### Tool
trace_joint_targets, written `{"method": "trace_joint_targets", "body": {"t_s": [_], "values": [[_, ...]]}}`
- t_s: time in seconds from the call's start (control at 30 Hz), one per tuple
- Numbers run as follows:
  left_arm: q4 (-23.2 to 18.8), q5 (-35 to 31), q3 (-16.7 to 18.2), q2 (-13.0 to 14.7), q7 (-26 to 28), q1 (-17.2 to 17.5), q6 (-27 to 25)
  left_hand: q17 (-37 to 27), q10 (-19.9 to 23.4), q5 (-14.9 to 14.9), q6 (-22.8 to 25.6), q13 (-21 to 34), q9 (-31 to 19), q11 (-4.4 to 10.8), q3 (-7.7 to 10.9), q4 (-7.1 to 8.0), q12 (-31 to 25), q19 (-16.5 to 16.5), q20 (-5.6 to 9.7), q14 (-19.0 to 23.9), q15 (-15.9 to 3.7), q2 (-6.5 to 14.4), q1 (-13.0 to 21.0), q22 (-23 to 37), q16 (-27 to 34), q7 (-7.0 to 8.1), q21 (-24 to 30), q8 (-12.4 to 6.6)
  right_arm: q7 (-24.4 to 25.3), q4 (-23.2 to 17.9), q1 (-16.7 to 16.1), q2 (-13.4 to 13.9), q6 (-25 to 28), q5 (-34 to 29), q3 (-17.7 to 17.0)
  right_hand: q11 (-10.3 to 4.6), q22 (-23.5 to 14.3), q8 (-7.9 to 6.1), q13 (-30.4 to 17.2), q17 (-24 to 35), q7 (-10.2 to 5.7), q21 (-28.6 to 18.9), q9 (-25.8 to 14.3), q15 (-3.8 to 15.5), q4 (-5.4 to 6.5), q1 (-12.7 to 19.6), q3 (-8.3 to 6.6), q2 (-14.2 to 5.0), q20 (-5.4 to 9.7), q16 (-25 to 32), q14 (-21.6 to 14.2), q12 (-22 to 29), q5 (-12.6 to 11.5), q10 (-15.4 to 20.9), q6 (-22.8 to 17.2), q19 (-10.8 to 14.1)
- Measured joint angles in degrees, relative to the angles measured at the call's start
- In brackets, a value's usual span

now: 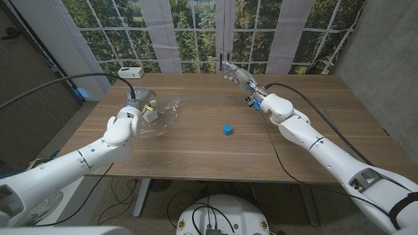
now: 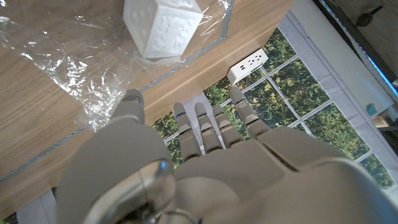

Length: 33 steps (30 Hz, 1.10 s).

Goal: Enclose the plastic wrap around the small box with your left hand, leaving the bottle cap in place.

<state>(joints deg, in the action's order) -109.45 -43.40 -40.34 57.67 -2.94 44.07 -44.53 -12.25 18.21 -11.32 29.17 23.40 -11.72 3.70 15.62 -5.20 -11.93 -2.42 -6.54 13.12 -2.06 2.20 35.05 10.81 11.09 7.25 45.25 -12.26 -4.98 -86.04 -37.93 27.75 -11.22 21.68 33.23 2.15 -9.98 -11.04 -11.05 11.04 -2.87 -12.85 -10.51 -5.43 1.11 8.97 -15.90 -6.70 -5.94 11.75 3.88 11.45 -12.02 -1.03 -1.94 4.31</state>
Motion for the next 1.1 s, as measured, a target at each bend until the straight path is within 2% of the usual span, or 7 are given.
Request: {"method": "trace_joint_targets", "body": {"t_s": [0.1, 0.2, 0.4, 0.57, 0.83, 0.87, 1.1], "values": [[-0.20, 2.02, 1.46, 0.64, -0.35, 0.13, 2.67, 0.14, 2.23, -0.96, 4.52, -0.26, 0.00, 0.69, -0.88, 0.86, -1.24, -0.02, 0.01, 0.49, -0.32, 0.71, -2.01, 0.00, 0.73, 0.52, -0.31, -1.42, 0.23, -0.15, -0.19, 0.09, 0.22, 0.12, -0.14, 0.00, 0.00, 0.00, 0.00, 0.00, 0.00, 0.00, 0.00, 0.00, 0.00, -0.14, 0.00, 0.14, 0.00, 0.00, 0.00, 0.00, 0.00, 0.00, 0.00, 0.00], [-1.43, 5.04, 4.29, 1.58, 0.71, 1.77, 5.04, 0.71, 4.26, -1.26, 10.21, -0.75, 0.00, 0.93, -0.01, -0.01, -1.66, -0.44, 0.43, 1.81, -0.28, 2.14, -0.69, 0.00, 1.05, 0.47, -0.52, -2.98, 0.45, -0.27, -0.34, 0.11, 0.56, 0.36, -0.29, 0.00, 0.00, 0.00, 0.00, 0.00, 0.00, 0.00, 0.00, 0.00, 0.00, -0.14, 0.00, 0.14, 0.00, 0.00, 0.00, 0.01, 0.00, 0.00, 0.00, 0.00], [-4.70, 10.87, 8.42, 4.25, -0.07, 3.72, 6.98, 1.00, 4.58, -0.28, 15.55, -1.37, 0.28, 0.25, 0.26, -0.72, -2.06, 1.50, -0.68, 0.90, 0.53, 1.80, -0.55, -0.01, 0.67, -3.14, -1.83, -3.66, 0.65, -0.35, -0.42, 0.07, 0.65, 0.57, -0.43, 0.00, 0.00, 0.00, 0.00, 0.00, 0.00, 0.00, 0.00, 0.31, 0.21, -0.13, -0.21, 0.13, 0.33, 0.00, -0.31, 0.02, 0.00, 0.00, 0.00, 0.34], [-7.22, 11.38, 9.05, 6.30, -3.73, 3.65, 6.01, 0.91, 3.93, 0.11, 14.84, -1.62, 0.28, -0.40, -0.27, -0.95, -2.00, 2.76, -1.13, 0.30, 1.13, 1.04, -1.32, 0.27, 0.67, -5.58, -2.27, -2.70, 0.91, -0.47, -0.54, 0.00, 0.21, 0.57, -0.51, 0.00, 0.00, 0.00, 0.00, 0.00, 0.00, 0.00, 0.00, 0.31, 0.21, -0.13, -0.21, 0.13, 0.41, 0.00, -0.31, 0.02, 0.00, 0.00, 0.00, 0.41], [-7.57, 7.15, 8.68, 6.59, -9.82, 3.23, 4.01, 1.07, 1.30, 0.11, 7.58, -1.62, 0.28, -0.55, -0.67, -1.58, -1.16, 3.16, -1.54, -1.48, 1.47, 0.51, -1.85, 0.26, 0.16, -5.23, -2.89, 0.83, 0.96, -1.47, -1.00, 0.32, 0.20, 0.56, -0.68, 0.00, 0.00, 0.00, 0.00, 0.00, -0.32, 0.00, 0.00, 0.00, 0.21, -0.13, -0.21, 0.13, 0.41, 0.00, -0.62, 0.02, 0.00, 0.00, 0.32, 0.41], [-7.19, 6.70, 5.82, 6.54, -10.72, 0.20, 4.01, 1.07, 1.12, 0.11, 7.36, -1.62, 0.28, -0.74, -0.52, -1.73, -1.16, 3.28, -1.65, -1.98, 1.55, 0.51, -1.84, 0.26, 0.12, -5.08, -2.89, 0.83, 1.38, -1.68, -1.13, 0.39, 0.19, 0.40, -0.74, 0.00, 0.00, 0.00, 0.00, 0.00, -0.32, 0.00, 0.00, 0.00, 0.21, -0.13, -0.21, 0.13, 0.41, 0.00, -0.62, 0.02, 0.00, 0.00, 0.32, 0.41], [-3.95, 6.52, 4.00, 5.17, -17.61, -4.20, 6.78, 1.07, 0.81, 0.11, 10.62, -1.68, 0.28, -1.05, 0.97, -2.96, -1.16, 3.79, -1.54, -3.38, 1.95, 2.56, 0.20, 0.53, -0.09, -7.08, -3.15, -0.14, 2.19, -2.90, -1.99, 0.88, 0.20, 0.00, -1.04, 0.00, 0.00, 0.00, 0.00, 0.00, -0.54, 0.00, 0.00, 0.01, 0.21, -0.13, -0.21, 0.13, 0.20, 0.00, -0.61, 0.02, 0.00, 0.00, 0.10, 0.61]]}}
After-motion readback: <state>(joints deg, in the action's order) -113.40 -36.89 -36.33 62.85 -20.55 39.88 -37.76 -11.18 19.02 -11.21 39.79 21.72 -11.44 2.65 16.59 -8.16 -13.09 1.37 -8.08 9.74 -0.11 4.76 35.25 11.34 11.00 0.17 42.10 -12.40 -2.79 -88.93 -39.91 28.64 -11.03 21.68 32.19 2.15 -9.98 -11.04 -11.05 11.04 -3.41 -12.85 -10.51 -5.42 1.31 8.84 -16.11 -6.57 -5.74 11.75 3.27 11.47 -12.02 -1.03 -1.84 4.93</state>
